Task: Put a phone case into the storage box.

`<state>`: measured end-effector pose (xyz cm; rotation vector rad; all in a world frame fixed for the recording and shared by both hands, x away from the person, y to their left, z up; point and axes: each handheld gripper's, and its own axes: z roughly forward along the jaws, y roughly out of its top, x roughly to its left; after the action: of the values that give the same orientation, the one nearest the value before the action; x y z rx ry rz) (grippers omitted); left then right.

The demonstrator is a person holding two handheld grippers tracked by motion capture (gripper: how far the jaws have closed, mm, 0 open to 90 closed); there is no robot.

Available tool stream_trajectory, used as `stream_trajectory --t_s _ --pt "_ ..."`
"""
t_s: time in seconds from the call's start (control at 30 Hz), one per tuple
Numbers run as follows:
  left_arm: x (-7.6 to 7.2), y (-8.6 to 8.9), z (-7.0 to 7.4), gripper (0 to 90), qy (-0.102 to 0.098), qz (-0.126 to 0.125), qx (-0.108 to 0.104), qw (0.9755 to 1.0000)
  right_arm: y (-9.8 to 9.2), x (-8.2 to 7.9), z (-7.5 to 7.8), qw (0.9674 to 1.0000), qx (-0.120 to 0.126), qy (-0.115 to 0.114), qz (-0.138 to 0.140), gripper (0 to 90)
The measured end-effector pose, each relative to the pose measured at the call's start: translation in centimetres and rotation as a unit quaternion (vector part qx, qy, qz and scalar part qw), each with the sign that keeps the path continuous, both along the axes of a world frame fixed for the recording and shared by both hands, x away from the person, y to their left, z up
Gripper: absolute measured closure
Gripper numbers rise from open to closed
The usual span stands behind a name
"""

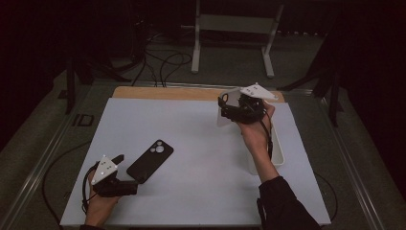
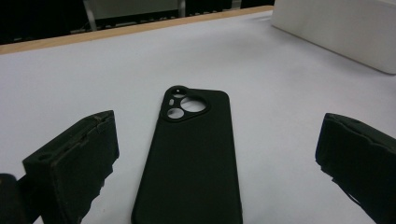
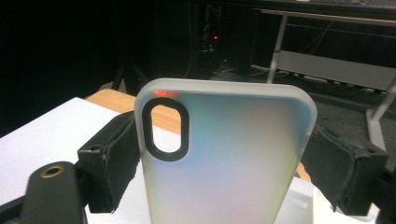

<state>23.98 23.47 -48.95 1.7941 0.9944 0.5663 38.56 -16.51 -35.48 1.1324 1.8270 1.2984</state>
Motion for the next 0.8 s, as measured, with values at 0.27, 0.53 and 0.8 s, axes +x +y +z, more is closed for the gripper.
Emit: stream_trajectory --t_s 0.27,0.53,0.8 --pt "0.0 0.0 0.0 0.0 0.000 0.000 0.001 1.0000 -1.1 0.8 0.4 0.9998 -0.001 -0.003 -0.020 16.7" --pt "0.0 0.0 0.0 0.1 0.000 0.000 0.000 1.0000 -2.0 1.8 0.8 0.9991 -0.011 -0.005 -0.040 16.7" --pt "0.0 0.0 0.0 0.0 0.001 0.000 0.002 1.0000 -3.0 2.7 0.8 0.9983 -0.015 -0.002 -0.057 16.8"
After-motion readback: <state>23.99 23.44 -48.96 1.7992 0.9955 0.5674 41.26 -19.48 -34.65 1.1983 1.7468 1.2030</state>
